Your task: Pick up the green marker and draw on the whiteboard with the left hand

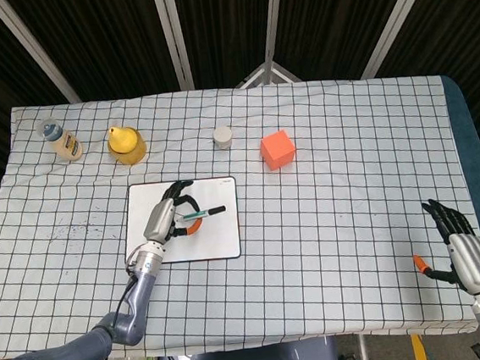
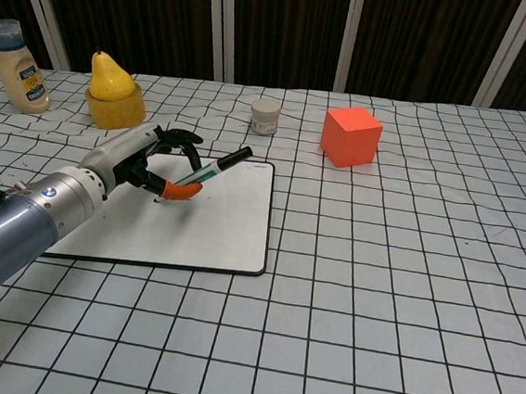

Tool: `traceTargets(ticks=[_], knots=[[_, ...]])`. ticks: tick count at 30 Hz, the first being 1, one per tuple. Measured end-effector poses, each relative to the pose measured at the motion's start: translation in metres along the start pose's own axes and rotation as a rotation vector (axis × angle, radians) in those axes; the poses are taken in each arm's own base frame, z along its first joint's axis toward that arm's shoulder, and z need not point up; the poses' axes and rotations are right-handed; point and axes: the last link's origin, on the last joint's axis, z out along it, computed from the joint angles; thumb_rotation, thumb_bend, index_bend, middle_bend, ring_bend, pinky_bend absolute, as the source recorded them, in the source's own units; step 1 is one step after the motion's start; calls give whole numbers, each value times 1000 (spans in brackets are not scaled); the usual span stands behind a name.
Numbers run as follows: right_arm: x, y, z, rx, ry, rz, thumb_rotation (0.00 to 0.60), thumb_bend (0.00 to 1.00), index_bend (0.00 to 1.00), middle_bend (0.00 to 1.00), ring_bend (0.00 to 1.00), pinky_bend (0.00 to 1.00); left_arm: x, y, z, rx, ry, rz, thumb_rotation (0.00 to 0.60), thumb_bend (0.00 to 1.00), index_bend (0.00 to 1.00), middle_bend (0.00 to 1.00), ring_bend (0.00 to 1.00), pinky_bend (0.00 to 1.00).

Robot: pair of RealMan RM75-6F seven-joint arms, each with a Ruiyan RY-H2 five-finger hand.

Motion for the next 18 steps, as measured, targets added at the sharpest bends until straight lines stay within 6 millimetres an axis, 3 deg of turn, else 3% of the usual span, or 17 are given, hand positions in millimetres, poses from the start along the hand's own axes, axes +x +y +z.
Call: traceTargets(ticks=[10, 18], knots=[[-1, -2, 0, -2, 3, 6, 600, 325, 0, 0, 0, 0, 9, -4, -40, -39, 3, -38, 600, 582, 673, 115, 0, 9], [-1, -1, -2, -6, 8, 5, 600, 324, 0, 0, 0, 0, 50, 10, -67, -142, 102, -65, 600, 575, 672, 115, 0, 9]])
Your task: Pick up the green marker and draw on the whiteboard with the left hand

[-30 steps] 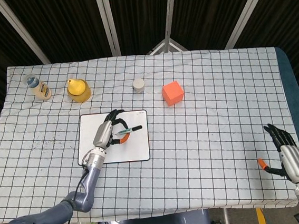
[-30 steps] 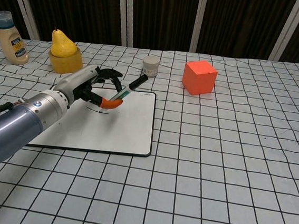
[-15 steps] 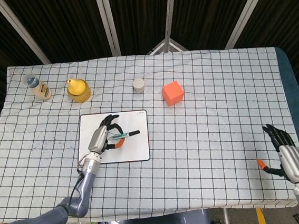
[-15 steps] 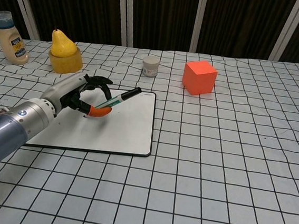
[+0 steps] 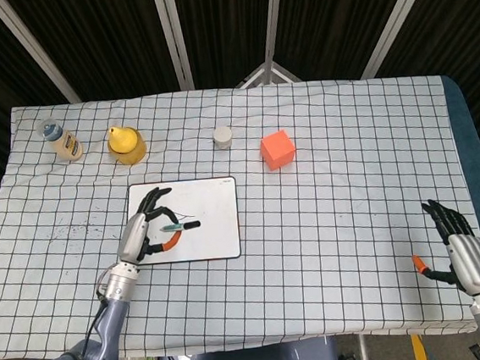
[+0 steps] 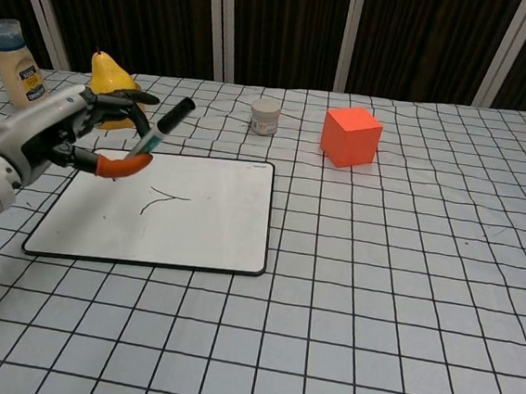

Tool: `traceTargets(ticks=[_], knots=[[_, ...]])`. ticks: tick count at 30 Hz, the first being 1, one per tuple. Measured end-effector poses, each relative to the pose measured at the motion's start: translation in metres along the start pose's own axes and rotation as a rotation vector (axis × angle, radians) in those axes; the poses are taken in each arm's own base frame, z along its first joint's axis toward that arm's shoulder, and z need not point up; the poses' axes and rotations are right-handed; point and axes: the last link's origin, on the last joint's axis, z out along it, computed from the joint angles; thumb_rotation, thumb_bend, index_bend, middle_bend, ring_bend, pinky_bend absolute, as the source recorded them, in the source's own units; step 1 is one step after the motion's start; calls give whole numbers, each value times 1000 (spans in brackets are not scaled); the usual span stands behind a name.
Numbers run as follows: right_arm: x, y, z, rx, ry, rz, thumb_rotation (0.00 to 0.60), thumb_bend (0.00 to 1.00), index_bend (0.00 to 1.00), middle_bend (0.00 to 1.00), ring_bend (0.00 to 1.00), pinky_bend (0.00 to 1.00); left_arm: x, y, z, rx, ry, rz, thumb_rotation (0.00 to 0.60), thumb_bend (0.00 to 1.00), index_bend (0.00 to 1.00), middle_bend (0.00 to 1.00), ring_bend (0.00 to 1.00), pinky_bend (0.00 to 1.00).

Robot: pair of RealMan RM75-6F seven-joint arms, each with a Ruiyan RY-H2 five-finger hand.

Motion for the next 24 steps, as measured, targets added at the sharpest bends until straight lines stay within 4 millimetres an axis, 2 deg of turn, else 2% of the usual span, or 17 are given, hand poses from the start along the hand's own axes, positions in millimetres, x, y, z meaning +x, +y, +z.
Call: traceTargets(ticks=[7, 13, 18, 24], knots=[[-1, 0, 0, -2, 0, -8, 600, 324, 0, 0, 0, 0, 31, 5, 3, -45, 18, 211, 600, 556, 664, 113, 0, 9], [0, 0, -1, -2, 4, -6, 600, 324, 0, 0, 0, 0, 55, 1, 9, -35, 9, 547, 600, 503, 652, 112, 0, 9], [-1, 0, -1, -2, -1, -11, 600, 325, 0, 0, 0, 0, 73, -17, 9, 48, 2, 809, 600, 474, 622, 93, 0, 9], [-1, 0, 0, -3, -3, -12, 600, 325, 0, 0, 0, 0, 90, -50, 5, 217, -6, 956, 600, 436, 576, 68, 0, 7]])
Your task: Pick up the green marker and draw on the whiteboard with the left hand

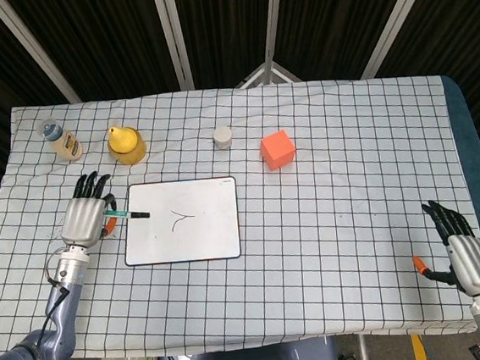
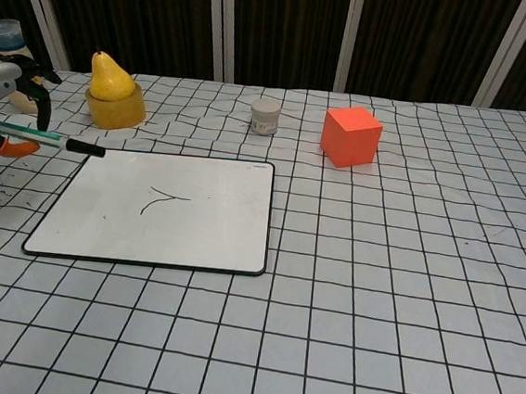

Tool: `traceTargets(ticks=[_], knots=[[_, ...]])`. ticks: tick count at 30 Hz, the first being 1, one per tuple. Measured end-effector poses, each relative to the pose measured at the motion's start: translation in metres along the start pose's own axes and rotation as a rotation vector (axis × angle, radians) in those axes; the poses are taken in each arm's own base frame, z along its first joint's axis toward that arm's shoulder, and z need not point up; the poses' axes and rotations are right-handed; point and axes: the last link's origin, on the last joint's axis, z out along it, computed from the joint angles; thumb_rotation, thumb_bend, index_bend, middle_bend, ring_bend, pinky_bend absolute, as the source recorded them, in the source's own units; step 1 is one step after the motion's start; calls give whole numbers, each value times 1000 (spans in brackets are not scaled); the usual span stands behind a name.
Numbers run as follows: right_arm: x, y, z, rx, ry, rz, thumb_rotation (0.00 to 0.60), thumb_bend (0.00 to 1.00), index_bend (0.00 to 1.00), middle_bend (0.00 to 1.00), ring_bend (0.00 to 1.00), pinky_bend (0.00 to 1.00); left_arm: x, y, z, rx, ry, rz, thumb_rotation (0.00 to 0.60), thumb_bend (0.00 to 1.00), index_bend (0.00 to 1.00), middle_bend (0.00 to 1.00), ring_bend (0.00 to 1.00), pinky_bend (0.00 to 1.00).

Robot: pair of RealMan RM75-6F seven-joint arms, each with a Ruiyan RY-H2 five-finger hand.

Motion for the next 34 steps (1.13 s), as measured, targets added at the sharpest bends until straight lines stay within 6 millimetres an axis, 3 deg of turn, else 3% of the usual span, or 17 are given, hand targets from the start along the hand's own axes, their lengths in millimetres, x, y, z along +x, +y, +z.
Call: traceTargets(ticks=[5, 10, 12, 19, 25, 34], knots=[[-1, 0, 0, -3, -5, -3, 600, 325, 0, 0, 0, 0, -11, -10, 0, 49, -42, 19, 600, 357, 440, 8, 0, 0], [0, 0, 0, -2, -8, -6, 600, 325, 0, 0, 0, 0, -15, -14, -3, 73, -63, 31, 600, 248, 180, 0, 0, 0], [0, 0, 0, -1, -8, -6, 600, 324, 0, 0, 0, 0, -15, -15, -4, 82, -69, 26, 600, 237, 138, 0, 0, 0], [0, 0, -1, -1, -7, -8, 600, 325, 0, 0, 0, 0, -9, -18, -11, 102, -61, -14, 600, 236, 132, 0, 0, 0], [2, 2, -1, 5, -3, -25, 600, 324, 0, 0, 0, 0, 8, -25, -29, 122, -15, -94, 600, 231, 114, 0, 0, 0], [5, 3, 0, 21, 31, -83, 600, 324, 0, 0, 0, 0, 66, -58, -101, 159, 117, -146, 600, 219, 62, 0, 0, 0]])
